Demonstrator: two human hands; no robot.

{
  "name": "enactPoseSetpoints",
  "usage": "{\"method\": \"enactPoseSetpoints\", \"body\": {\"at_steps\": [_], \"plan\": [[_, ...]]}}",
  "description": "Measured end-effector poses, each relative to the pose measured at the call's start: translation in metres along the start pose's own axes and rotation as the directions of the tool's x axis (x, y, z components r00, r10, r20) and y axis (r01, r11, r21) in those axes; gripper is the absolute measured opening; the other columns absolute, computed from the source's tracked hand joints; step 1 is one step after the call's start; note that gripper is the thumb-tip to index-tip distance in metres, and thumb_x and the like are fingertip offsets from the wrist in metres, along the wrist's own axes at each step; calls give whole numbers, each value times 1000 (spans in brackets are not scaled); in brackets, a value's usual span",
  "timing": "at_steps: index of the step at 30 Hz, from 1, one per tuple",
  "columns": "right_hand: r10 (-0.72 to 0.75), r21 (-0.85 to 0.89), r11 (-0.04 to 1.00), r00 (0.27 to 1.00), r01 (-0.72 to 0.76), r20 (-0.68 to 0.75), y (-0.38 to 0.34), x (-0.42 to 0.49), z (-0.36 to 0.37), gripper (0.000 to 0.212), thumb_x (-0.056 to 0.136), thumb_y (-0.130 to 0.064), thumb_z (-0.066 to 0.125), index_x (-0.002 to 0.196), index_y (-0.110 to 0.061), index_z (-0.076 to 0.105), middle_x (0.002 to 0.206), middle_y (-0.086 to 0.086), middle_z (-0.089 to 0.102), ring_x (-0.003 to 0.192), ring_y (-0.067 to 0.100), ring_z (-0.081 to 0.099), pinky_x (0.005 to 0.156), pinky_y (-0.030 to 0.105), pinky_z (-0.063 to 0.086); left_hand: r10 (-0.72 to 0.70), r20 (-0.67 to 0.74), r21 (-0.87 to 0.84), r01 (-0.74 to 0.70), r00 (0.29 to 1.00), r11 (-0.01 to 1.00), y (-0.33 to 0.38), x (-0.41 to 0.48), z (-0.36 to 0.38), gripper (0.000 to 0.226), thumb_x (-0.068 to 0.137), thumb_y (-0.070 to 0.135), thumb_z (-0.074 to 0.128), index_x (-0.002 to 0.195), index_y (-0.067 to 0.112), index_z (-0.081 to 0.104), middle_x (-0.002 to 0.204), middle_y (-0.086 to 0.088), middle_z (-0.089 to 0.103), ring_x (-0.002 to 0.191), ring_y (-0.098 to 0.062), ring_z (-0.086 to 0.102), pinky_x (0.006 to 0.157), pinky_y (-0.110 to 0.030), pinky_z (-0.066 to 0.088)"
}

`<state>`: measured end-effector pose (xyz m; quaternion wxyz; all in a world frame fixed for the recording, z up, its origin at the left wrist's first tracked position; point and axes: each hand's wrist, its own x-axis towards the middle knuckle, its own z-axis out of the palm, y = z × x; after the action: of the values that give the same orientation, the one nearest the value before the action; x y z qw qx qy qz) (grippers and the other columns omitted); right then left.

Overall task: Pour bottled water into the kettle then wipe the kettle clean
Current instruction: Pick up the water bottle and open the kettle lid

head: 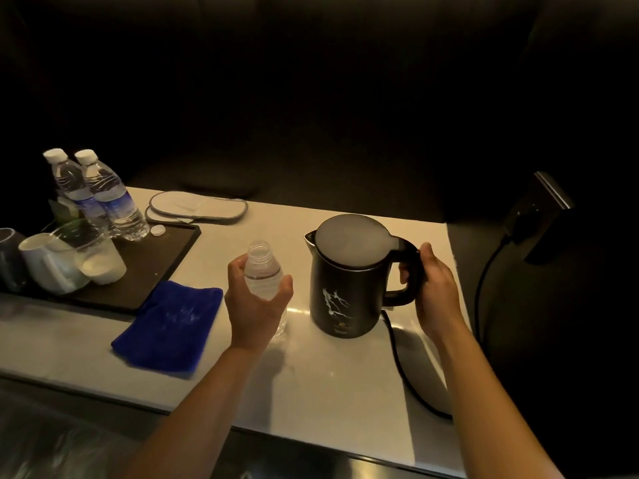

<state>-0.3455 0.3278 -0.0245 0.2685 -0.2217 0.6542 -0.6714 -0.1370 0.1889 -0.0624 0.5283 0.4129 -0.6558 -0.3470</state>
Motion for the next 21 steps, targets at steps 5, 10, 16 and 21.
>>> {"method": "enactPoseSetpoints", "body": {"at_steps": [5,10,16,21], "plan": [[64,133,988,992,-79,112,-4,1,-10,48,88,-56,47,96,-12,62,75,2,52,76,19,46,86,34,38,4,-19,-58,-5,1000,998,-5,-3,3,66,74,11,87,126,13,46,112,4,55,94,4,59,77,0,47],[80,165,981,989,-100,123,-5,-2,-11,38,96,-49,45,92,-17,66,77,2,53,77,19,46,91,37,37,24,-30,-78,-26,999,997,-15,-4,5,70,73,19,87,128,10,46,114,0,56,96,-3,60,80,0,46],[-170,-212,961,983,180,62,-17,-7,-2,45,98,-51,40,111,-15,64,101,-5,66,100,11,60,105,41,42,42,-35,-96,-45,999,994,-21,-8,6,69,72,36,79,128,25,40,117,3,54,99,0,60,80,1,45],[-353,-547,728,910,414,218,-27,-12,17,83,76,-70,58,146,-33,33,134,-12,42,118,2,45,93,21,41,53,-40,-114,-57,998,992,-27,-11,7,69,73,42,77,129,26,39,119,3,55,100,0,59,85,-1,45]]}}
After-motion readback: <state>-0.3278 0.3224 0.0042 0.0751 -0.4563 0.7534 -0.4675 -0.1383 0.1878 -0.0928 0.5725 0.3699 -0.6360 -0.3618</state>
